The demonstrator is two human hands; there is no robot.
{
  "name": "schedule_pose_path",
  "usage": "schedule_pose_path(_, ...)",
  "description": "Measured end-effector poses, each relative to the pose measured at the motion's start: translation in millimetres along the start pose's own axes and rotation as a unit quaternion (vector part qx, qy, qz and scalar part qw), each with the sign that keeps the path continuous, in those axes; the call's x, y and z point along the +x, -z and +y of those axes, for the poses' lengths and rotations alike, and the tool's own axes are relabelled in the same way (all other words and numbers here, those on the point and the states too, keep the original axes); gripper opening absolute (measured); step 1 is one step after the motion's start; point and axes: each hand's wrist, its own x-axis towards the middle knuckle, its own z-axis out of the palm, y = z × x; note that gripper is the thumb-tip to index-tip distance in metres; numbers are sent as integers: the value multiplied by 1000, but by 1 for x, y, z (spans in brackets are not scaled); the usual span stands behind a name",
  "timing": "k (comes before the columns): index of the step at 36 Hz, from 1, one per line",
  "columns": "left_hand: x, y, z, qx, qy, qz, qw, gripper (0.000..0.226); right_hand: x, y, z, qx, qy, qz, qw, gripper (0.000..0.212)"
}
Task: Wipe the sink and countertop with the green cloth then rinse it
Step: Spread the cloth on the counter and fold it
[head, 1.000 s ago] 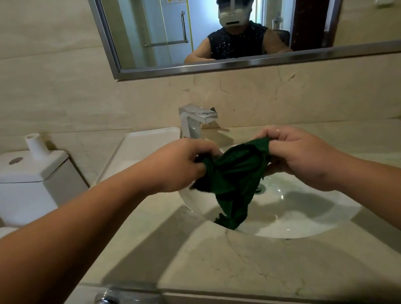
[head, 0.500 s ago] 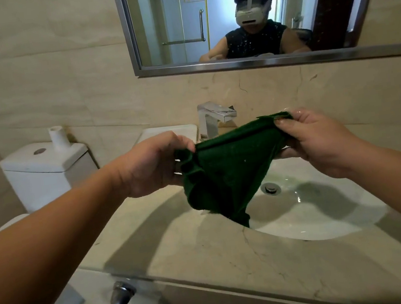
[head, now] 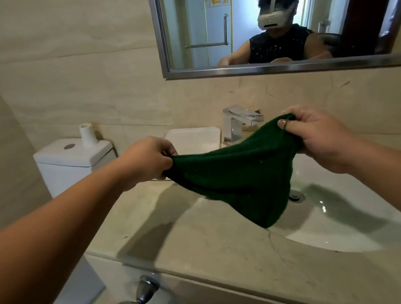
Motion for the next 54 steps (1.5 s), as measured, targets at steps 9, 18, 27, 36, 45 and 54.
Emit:
schedule_pose_path(9, 29, 49, -12, -258, -38, 107, 959, 22, 44, -5, -21, -4, 34, 100, 994, 16)
schedule_pose_path(18, 10, 119, 18, -293, -165, 158, 928, 23, 60, -2, -85, 37, 138, 92, 985, 22)
schedule_pose_path(27, -39, 106, -44, -194, -10, -425, 884, 31, 3, 9, -56, -61, -76, -323, 941, 17)
schedule_pose_path(36, -54, 54, -109, -191, 73, -526, 826, 19, -21, -38, -3, -174, -190, -486, 835, 17)
schedule_pose_path(45, -30, 66, -135, -188, 116, -157, 963, 15, 29, -56, 35, -133, -182, -274, 935, 17)
schedule_pose_path(54, 7, 32, -132, -48, 109, -51, 992, 11, 57, -84, 89, -206, -221, -188, 935, 16)
